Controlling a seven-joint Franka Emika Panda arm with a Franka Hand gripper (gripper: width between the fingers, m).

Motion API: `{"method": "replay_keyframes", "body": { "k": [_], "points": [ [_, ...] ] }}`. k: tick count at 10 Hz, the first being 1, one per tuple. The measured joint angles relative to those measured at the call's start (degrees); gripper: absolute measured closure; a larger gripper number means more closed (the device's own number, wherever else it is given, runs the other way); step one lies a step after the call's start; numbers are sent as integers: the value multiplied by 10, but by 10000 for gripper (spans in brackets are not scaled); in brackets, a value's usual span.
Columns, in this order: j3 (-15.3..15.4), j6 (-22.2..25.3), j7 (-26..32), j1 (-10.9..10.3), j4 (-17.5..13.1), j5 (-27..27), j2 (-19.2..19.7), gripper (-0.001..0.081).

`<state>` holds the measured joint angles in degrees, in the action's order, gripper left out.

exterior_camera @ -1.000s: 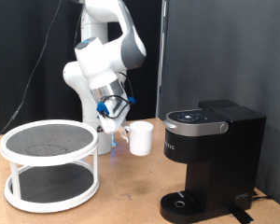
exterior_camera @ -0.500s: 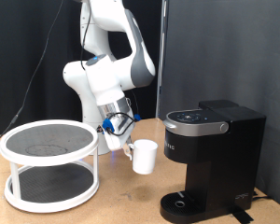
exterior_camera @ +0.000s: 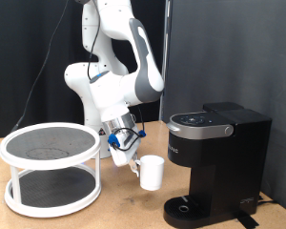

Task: Make a cup of coffee with the keurig machine

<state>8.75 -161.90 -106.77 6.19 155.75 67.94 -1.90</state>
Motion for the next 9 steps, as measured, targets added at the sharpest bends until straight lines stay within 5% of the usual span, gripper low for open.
{"method": "replay_keyframes", "body": {
  "k": [9],
  "points": [
    [49, -16, 55, -5, -70, 115, 72, 805]
  ]
}}
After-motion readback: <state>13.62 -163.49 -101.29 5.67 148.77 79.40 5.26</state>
